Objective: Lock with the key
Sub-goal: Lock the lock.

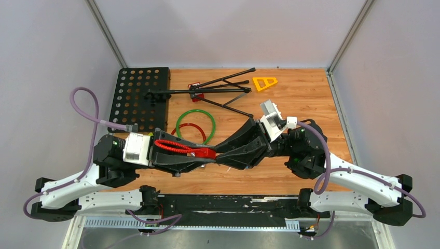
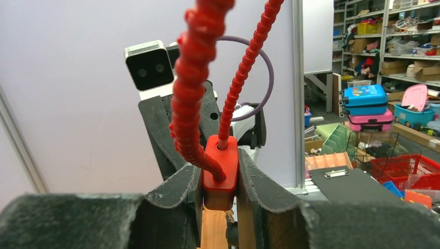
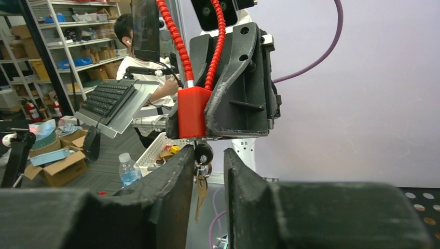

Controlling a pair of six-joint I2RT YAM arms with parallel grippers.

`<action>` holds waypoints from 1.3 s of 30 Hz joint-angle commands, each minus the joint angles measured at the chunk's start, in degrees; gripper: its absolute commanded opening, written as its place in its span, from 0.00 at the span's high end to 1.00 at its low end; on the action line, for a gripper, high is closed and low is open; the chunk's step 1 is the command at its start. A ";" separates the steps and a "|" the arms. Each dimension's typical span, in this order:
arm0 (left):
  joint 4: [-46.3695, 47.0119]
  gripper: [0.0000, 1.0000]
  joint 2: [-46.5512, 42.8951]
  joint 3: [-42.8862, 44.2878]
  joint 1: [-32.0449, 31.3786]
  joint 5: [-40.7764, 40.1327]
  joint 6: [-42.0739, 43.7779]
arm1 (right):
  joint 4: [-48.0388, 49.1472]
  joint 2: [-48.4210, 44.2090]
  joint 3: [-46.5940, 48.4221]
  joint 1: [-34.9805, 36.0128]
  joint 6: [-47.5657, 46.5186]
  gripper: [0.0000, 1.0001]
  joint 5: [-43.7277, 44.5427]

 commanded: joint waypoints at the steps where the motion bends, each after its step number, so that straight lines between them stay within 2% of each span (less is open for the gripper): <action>1: 2.95 1.00 -0.74 1.39 0.05 -0.77 0.37 | 2.38 0.43 1.94 -0.16 1.46 0.76 -1.16; 5: 2.53 1.00 -0.88 1.34 0.07 -1.68 0.89 | 2.39 0.90 2.28 -0.15 1.68 0.84 -1.84; 10: 2.22 1.00 -0.58 1.09 0.02 -3.25 1.19 | 2.58 1.32 2.61 -0.13 1.47 0.99 -2.27; 19: 1.80 1.00 -0.23 0.46 0.06 -5.85 1.47 | 5.89 -0.07 0.46 0.18 -0.23 1.00 2.11; 21: 1.80 1.00 -0.01 0.46 0.06 -5.80 1.40 | 6.25 0.01 0.45 0.21 -0.15 0.93 2.67; 24: 1.97 1.00 0.35 0.49 0.07 -5.52 1.39 | 6.88 0.28 0.58 0.18 0.38 0.73 2.70; 28: 1.98 1.00 0.52 0.53 0.05 -5.26 1.34 | 7.62 0.23 0.46 0.29 0.53 0.69 2.40; 29: 1.98 1.00 0.56 0.49 0.03 -5.25 1.30 | 7.81 0.15 0.41 0.27 0.66 0.70 2.34; 31: 1.98 1.00 0.44 0.46 0.06 -5.33 1.30 | 7.85 0.21 0.45 0.22 0.69 0.78 1.80; 34: 1.98 1.00 0.35 0.29 0.02 -5.53 1.38 | 7.72 0.47 0.63 0.25 0.87 0.82 0.85; 38: 1.90 1.00 0.58 0.33 0.07 -6.38 1.43 | 7.17 0.96 1.05 0.39 0.71 1.00 0.42; 39: 1.77 1.00 0.78 0.44 0.07 -6.65 1.47 | 6.70 1.13 1.22 0.32 0.46 1.00 0.76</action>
